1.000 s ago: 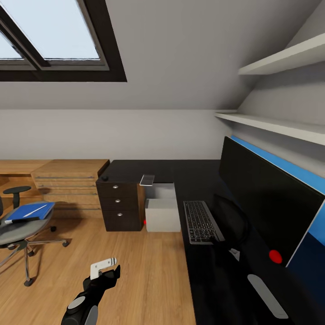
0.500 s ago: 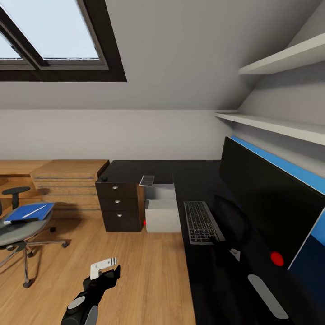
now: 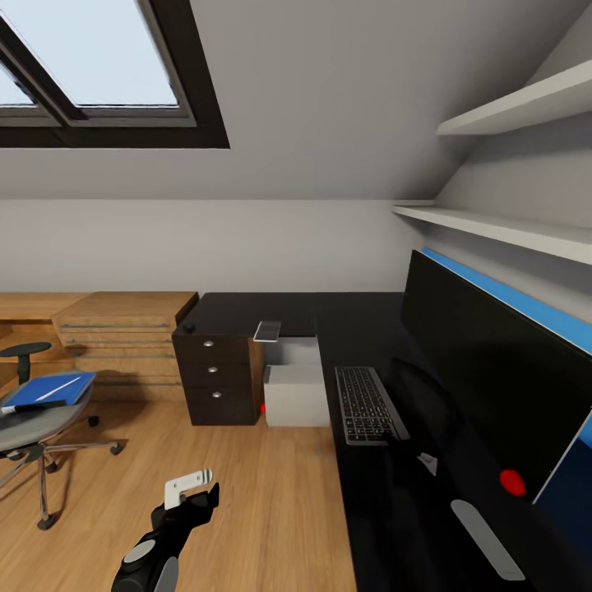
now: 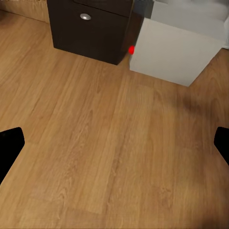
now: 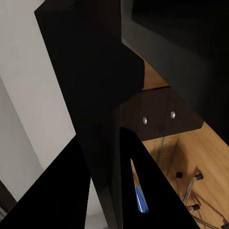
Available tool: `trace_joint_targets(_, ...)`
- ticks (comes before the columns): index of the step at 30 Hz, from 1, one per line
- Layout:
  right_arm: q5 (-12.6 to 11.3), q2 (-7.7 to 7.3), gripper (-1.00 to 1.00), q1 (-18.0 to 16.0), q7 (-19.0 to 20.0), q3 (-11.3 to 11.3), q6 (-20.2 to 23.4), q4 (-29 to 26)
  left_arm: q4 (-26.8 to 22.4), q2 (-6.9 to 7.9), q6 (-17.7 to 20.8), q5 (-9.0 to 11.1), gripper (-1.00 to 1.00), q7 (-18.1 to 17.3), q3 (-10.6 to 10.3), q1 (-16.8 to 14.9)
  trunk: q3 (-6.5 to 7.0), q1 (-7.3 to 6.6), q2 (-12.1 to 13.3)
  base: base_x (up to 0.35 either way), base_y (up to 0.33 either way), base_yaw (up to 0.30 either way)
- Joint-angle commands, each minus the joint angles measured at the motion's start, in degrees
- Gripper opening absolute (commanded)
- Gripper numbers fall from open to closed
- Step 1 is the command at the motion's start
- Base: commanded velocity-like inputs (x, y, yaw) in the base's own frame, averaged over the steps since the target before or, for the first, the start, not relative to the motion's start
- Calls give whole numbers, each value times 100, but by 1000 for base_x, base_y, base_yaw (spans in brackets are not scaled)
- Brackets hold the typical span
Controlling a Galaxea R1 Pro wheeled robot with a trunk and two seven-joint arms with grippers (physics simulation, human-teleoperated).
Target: In the bedroom, organize the workspace by keeping the computer under the desk, ensuring the monitor is on the desk, placing the keyboard on the desk next to the monitor, placing the mouse on the desk next to the keyboard, moving the folder from the swivel chair onto the desk next to the mouse, stacking the notebook on top of the folder with the pen on top of the notebook, and positioning the swivel chair next to the desk.
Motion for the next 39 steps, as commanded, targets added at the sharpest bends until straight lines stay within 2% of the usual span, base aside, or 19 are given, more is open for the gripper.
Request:
trace_joint_targets(1,-51,-5,-100,-4,36,14,4,3,-7,1,20,60,100,51,-9,-3,-7,2,-4,131,0,0)
trace_joint_targets(39,-54,-5,-100,-4,7,18,10,20,-3,1,21,60,100,47,-9,-3,-7,2,-4,66,0,0)
